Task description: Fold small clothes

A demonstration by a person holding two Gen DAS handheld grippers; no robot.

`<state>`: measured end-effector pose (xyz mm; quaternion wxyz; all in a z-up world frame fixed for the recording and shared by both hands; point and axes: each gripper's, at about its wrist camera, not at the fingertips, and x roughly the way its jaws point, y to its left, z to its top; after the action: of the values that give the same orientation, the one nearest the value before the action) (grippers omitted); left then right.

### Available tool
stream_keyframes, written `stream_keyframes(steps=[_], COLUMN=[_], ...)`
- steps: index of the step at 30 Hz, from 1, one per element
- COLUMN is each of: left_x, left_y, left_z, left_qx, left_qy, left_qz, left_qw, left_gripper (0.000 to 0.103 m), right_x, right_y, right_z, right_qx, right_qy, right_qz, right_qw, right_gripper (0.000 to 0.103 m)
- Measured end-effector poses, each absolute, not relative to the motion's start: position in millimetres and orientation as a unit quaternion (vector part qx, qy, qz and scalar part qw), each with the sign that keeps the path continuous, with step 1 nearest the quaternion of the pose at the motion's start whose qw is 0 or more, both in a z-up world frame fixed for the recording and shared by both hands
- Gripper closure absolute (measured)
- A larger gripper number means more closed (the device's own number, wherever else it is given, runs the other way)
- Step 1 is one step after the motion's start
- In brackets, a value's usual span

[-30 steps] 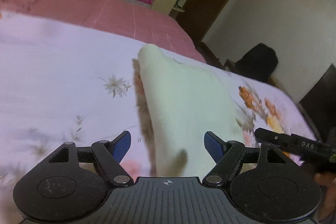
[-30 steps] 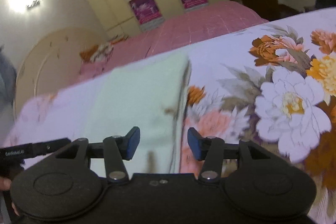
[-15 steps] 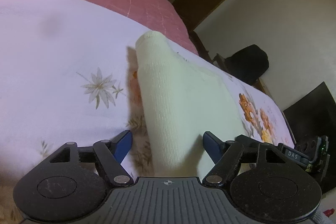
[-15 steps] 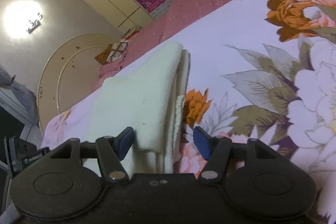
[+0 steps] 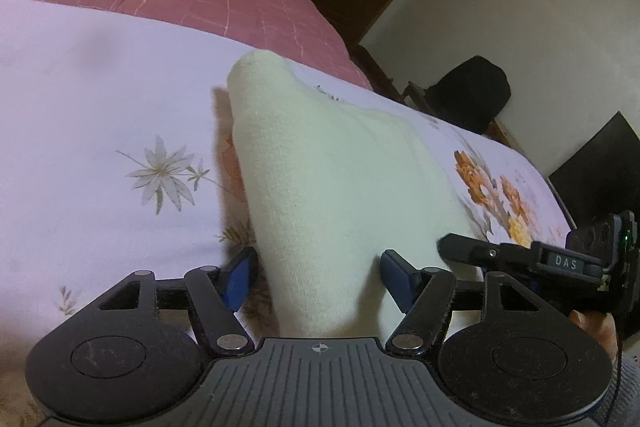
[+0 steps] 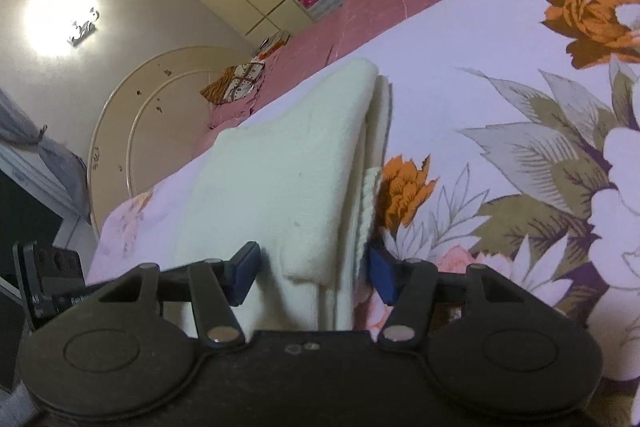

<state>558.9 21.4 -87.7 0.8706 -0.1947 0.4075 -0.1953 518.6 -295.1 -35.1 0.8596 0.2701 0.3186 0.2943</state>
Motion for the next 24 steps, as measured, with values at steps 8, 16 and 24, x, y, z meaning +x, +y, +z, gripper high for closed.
stream_keyframes(steps=[8,16,24], left_x=[563.2,547.0,496.6], left_y=[12.4,16.8,72.6], left_z=[-87.0,-65.7,-27.4], left_qx=[-0.199,-0.195,-0.179], left_qy=[0.412,0.391,0.373], left_qz=[-0.196,-0.200,-0.189], left_qw=[0.868,0.877,0.891], left_gripper=[0.058,0.069,0.069], right_x=[515.1,489.1,448.1], right_y=[-278.8,-237.6,-195.3], right_z=[-25.7,3.2,45.2], right_qx=[0.204,0.081,0.054], right_qy=[0.315,0.279,0.242], right_qz=[0.271,0.232,0.252], right_qw=[0.886,0.928,0.935], right_gripper=[0.055,0.075,0.075])
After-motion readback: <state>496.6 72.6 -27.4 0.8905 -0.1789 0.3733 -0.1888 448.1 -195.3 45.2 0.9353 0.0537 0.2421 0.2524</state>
